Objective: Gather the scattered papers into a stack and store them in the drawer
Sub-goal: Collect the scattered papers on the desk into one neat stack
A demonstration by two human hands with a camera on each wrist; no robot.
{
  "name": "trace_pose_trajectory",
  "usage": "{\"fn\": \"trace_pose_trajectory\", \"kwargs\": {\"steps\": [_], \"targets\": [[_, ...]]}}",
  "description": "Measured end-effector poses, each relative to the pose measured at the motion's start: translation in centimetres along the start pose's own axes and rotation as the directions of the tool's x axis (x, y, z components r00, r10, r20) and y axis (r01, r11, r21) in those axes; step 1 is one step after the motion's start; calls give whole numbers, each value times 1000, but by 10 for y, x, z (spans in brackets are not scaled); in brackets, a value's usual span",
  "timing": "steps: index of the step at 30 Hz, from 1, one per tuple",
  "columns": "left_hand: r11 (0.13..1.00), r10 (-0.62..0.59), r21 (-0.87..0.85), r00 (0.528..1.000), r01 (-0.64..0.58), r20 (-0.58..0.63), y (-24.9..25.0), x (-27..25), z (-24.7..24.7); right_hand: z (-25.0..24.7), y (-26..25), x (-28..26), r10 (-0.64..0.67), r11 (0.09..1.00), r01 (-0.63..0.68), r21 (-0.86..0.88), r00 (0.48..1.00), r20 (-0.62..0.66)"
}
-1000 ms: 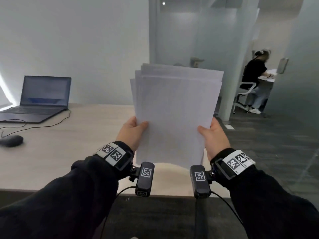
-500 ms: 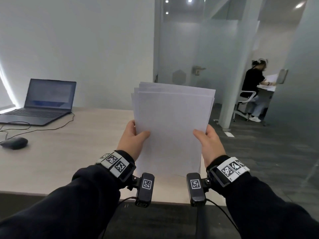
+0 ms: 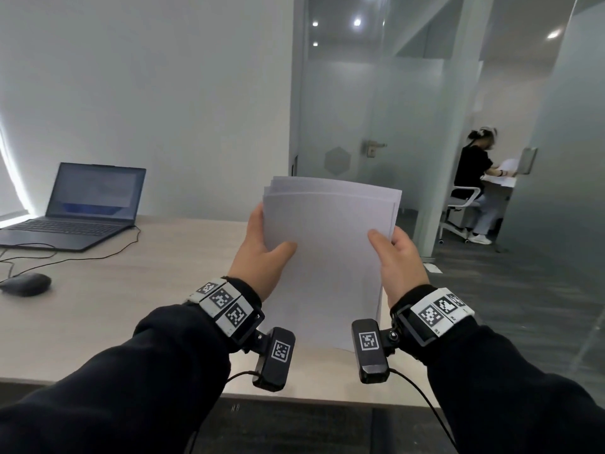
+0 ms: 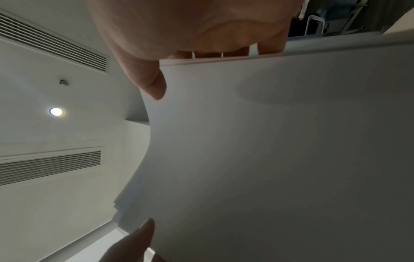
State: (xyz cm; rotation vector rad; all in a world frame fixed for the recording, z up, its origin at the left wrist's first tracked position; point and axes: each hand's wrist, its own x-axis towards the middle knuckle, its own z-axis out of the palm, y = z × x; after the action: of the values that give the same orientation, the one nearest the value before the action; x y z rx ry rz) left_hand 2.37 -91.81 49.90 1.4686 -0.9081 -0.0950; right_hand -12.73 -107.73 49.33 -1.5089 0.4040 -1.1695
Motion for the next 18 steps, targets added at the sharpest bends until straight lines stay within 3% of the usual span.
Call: {"fn": "trace_pose_trajectory", "kwargs": {"steps": [5,12,18], "targets": [[986,-99,-145,987,80,-126,21,20,-1,2,-14,15,21,999,-19,35,998,-57],[983,-171,-94,966,155,-195,60,47,-3,4,-45,37,122,992,-123,-3,985,-125],[987,-161,-60,964,152,-213,52,55,2,11,-48,45,132,988,-144,-58,977,-169]]}}
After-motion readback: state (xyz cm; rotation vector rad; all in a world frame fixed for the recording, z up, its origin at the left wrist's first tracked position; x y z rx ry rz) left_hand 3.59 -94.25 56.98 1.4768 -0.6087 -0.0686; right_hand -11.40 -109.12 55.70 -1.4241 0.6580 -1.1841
